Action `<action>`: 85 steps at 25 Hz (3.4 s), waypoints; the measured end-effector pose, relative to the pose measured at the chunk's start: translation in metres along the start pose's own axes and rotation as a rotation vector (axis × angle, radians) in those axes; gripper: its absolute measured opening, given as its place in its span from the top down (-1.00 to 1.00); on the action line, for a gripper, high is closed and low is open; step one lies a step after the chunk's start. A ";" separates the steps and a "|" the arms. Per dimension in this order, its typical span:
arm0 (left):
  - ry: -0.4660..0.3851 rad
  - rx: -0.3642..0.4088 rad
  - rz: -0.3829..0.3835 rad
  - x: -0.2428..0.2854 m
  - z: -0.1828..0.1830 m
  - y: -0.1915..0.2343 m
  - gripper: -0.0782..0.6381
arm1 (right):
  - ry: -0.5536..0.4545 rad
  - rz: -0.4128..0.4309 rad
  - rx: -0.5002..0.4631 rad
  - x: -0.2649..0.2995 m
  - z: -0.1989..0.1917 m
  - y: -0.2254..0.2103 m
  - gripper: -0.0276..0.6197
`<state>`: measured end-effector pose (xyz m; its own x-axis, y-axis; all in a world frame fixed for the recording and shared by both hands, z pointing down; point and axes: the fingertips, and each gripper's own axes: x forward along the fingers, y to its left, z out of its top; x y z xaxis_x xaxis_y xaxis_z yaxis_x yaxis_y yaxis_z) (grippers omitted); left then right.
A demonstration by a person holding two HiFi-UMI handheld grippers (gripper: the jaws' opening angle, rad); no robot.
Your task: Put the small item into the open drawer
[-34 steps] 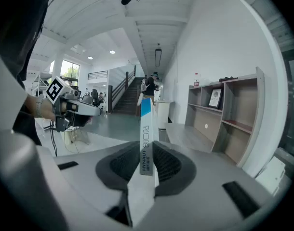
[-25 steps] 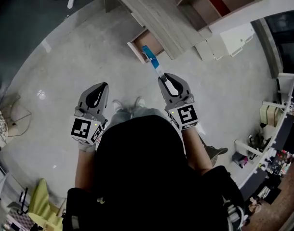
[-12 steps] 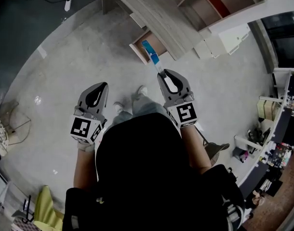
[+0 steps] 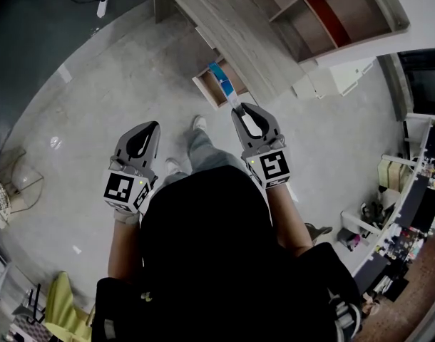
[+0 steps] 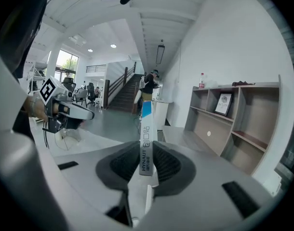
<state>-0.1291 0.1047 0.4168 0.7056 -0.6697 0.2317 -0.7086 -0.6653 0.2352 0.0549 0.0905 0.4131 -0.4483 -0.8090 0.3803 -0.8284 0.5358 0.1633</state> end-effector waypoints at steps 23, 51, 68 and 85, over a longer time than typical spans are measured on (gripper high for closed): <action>0.076 -0.011 0.150 0.146 0.039 0.017 0.77 | 0.124 0.231 0.081 0.103 -0.061 -0.120 0.63; 0.217 -0.044 0.130 0.127 0.018 0.055 0.77 | 0.475 0.222 0.157 0.162 -0.211 -0.072 0.63; 0.253 -0.071 0.197 0.100 0.006 0.079 0.77 | 0.731 0.232 0.123 0.187 -0.303 -0.049 0.63; 0.256 -0.083 0.215 0.092 0.003 0.088 0.77 | 0.771 0.200 0.122 0.204 -0.313 -0.053 0.48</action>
<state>-0.1269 -0.0165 0.4558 0.5254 -0.6800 0.5114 -0.8460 -0.4815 0.2289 0.1122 -0.0277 0.7668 -0.2709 -0.2823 0.9203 -0.8076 0.5869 -0.0577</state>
